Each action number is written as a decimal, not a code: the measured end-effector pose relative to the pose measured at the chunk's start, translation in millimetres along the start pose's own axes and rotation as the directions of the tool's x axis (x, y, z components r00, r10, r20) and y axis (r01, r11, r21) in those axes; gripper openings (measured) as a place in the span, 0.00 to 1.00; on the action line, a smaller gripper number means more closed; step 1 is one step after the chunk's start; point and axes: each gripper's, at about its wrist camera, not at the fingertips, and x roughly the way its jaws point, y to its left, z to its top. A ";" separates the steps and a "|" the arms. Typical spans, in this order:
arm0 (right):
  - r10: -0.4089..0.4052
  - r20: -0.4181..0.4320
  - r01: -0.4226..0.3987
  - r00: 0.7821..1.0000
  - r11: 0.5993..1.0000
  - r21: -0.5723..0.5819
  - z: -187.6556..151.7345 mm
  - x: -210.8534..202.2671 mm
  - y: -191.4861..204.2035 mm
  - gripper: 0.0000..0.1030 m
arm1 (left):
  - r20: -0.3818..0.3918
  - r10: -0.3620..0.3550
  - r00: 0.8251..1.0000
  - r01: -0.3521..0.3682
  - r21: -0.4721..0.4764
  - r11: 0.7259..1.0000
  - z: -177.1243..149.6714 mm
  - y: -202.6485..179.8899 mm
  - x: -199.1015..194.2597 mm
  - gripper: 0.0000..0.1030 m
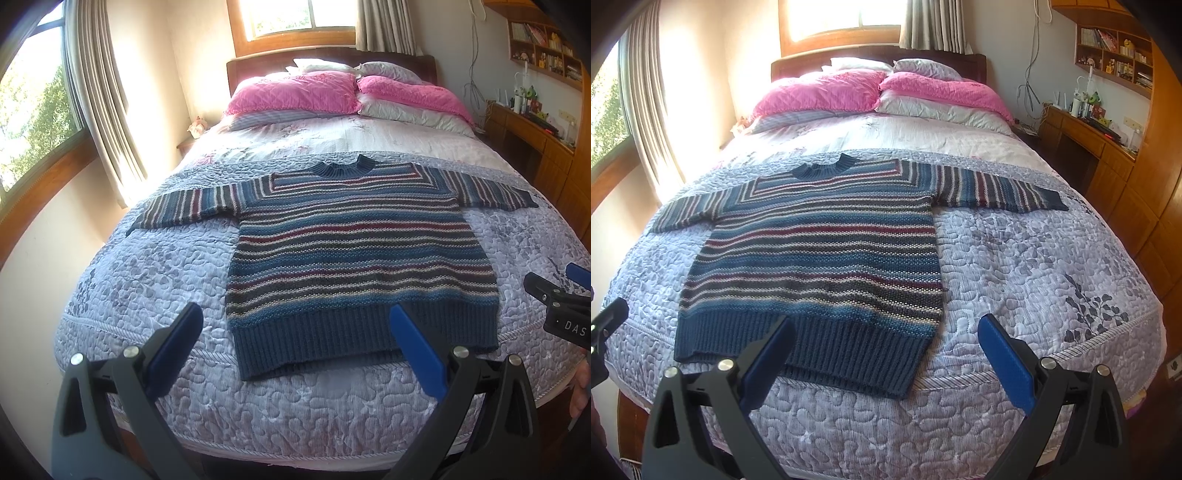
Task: Fold small clothes
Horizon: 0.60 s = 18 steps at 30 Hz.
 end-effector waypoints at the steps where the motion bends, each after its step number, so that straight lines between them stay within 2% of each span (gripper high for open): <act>1: -0.001 -0.001 0.001 1.000 1.000 -0.001 -0.1 0.4 0.0 0.96 | -0.001 0.000 1.000 0.000 0.000 1.000 -0.2 -0.1 0.4 0.97; 10: -0.021 -0.001 0.021 1.000 1.000 -0.013 1.2 6.7 2.9 0.96 | -0.008 0.005 1.000 -0.005 0.005 1.000 -0.9 -2.3 6.5 0.97; 18: -0.005 0.017 0.005 1.000 0.999 0.033 5.1 8.6 -1.0 0.96 | -0.018 0.006 1.000 -0.006 0.009 1.000 1.5 -4.3 12.8 0.97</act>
